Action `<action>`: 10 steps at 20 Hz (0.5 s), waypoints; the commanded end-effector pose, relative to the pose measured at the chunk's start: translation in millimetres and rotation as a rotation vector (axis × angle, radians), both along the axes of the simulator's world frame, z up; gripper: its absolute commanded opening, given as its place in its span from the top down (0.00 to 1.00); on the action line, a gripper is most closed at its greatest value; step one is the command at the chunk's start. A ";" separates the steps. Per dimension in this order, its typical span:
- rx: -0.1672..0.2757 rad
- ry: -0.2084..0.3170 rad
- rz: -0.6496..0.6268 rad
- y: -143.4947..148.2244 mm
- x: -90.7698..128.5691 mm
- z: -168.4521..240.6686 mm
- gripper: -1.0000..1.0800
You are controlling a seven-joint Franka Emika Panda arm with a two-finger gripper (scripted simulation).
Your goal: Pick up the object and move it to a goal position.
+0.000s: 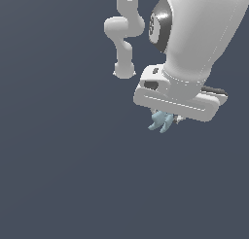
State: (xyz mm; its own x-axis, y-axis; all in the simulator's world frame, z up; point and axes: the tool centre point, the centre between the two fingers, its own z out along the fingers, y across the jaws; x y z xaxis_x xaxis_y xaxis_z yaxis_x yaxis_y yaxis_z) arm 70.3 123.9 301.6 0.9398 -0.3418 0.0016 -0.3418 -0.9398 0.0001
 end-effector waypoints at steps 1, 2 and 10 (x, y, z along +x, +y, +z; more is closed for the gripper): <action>0.000 0.001 -0.001 12.7 -2.2 17.4 1.00; 0.000 0.001 -0.001 16.9 -2.7 22.9 1.00; 0.000 0.001 -0.001 34.8 -3.5 46.2 1.00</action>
State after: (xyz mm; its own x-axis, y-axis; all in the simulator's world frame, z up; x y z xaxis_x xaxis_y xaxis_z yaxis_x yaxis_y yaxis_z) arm 66.8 157.1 345.5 0.9398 -0.3416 0.0010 -0.3416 -0.9398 -0.0005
